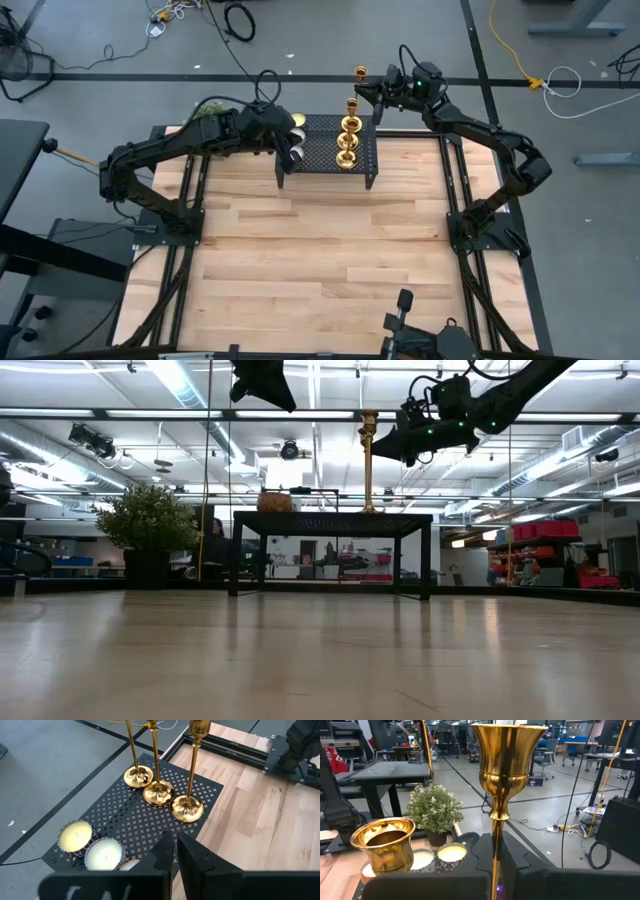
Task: Pick & Place candle stick holders
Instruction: Put the gold candle holder on the shelf aligned with the other gold candle holders
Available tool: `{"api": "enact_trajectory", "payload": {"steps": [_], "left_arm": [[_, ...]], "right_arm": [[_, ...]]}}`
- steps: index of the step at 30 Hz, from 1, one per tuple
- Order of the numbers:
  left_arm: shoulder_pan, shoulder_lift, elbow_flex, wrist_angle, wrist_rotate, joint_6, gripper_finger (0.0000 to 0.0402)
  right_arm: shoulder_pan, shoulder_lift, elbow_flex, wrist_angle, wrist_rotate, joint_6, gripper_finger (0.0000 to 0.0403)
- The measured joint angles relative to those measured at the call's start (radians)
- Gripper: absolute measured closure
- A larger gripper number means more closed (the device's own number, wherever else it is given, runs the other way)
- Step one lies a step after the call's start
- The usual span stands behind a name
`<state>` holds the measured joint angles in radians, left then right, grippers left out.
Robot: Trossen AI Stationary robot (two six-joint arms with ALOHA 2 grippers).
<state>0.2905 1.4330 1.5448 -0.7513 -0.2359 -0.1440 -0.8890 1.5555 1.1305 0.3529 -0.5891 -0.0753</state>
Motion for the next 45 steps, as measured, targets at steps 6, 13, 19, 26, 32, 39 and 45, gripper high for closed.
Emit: {"api": "enact_trajectory", "payload": {"steps": [6, 13, 19, 26, 32, 39, 45], "left_arm": [[0.000, 0.000, 0.000, 0.000, 0.000, 0.000, 0.0374], [0.000, 0.000, 0.000, 0.000, 0.000, 0.000, 0.0374], [0.000, 0.000, 0.000, 0.000, 0.000, 0.000, 0.0374], [0.000, 0.000, 0.000, 0.000, 0.000, 0.000, 0.0374], [0.000, 0.000, 0.000, 0.000, 0.000, 0.000, 0.0374], [0.000, 0.000, 0.000, 0.000, 0.000, 0.000, 0.0374], [0.000, 0.000, 0.000, 0.000, 0.000, -0.001, 0.0374]], "right_arm": [[0.001, 0.000, 0.000, 0.003, -0.006, -0.011, 0.0396], [0.010, 0.001, 0.000, 0.012, -0.005, -0.009, 0.0396], [0.027, 0.001, 0.000, 0.024, -0.004, 0.000, 0.0396], [0.029, 0.002, 0.027, 0.038, 0.034, 0.015, 0.0396], [0.023, 0.002, 0.099, -0.023, 0.031, 0.009, 0.0396], [-0.001, 0.002, 0.127, -0.104, 0.025, -0.038, 0.0396], [-0.014, 0.028, 0.130, -0.103, 0.002, -0.037, 0.0396]]}}
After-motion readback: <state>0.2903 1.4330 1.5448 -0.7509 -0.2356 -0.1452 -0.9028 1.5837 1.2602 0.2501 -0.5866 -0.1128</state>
